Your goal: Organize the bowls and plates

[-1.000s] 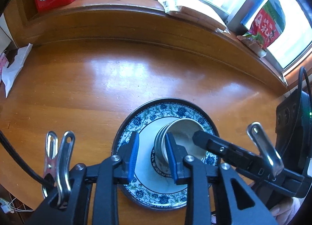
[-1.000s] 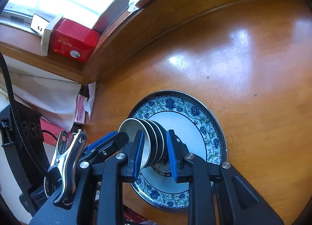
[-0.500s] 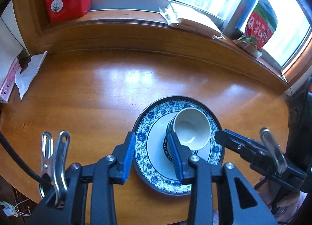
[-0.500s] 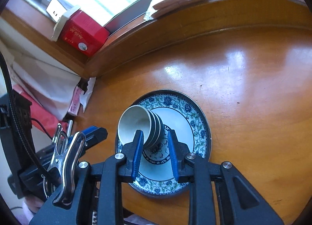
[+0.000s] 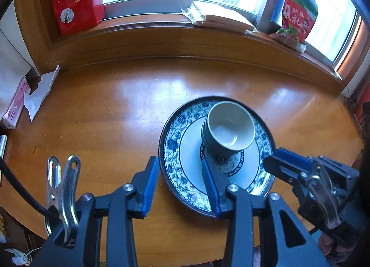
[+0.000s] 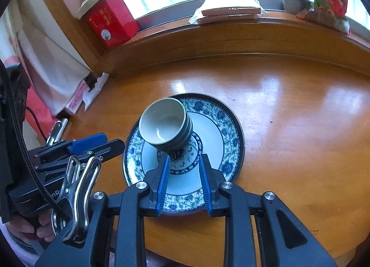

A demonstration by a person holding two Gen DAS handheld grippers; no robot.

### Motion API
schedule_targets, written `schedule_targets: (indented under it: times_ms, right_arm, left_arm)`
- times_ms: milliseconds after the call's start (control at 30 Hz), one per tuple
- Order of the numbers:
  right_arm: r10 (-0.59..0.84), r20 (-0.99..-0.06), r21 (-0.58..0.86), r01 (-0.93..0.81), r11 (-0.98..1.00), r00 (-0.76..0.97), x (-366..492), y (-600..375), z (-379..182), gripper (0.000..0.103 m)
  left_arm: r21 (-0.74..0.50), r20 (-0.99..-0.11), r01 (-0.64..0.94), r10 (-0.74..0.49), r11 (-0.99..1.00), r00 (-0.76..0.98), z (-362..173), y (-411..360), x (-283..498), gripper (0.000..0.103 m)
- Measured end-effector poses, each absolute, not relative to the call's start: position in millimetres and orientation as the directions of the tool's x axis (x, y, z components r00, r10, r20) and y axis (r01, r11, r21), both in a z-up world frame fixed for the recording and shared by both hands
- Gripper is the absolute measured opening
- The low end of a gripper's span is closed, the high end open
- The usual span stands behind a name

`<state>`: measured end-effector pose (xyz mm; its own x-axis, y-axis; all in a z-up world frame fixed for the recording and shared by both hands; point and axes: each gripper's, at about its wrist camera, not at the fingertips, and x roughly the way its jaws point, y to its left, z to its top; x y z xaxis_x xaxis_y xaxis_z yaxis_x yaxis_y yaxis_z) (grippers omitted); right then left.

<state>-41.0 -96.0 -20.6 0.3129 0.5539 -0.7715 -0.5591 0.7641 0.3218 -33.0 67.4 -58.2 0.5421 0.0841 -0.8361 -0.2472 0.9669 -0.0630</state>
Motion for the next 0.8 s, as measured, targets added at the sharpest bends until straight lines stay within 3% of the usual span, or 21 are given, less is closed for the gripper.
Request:
schedule_targets:
  times_ms: [800]
  right_arm:
    - [0.495, -0.802, 0.269, -0.537, 0.8, 0.335, -55, -100, -39, 0.027]
  left_arm:
    - [-0.07, -0.847, -0.231, 0.064, 0.97, 0.528, -85, 57, -40, 0.041]
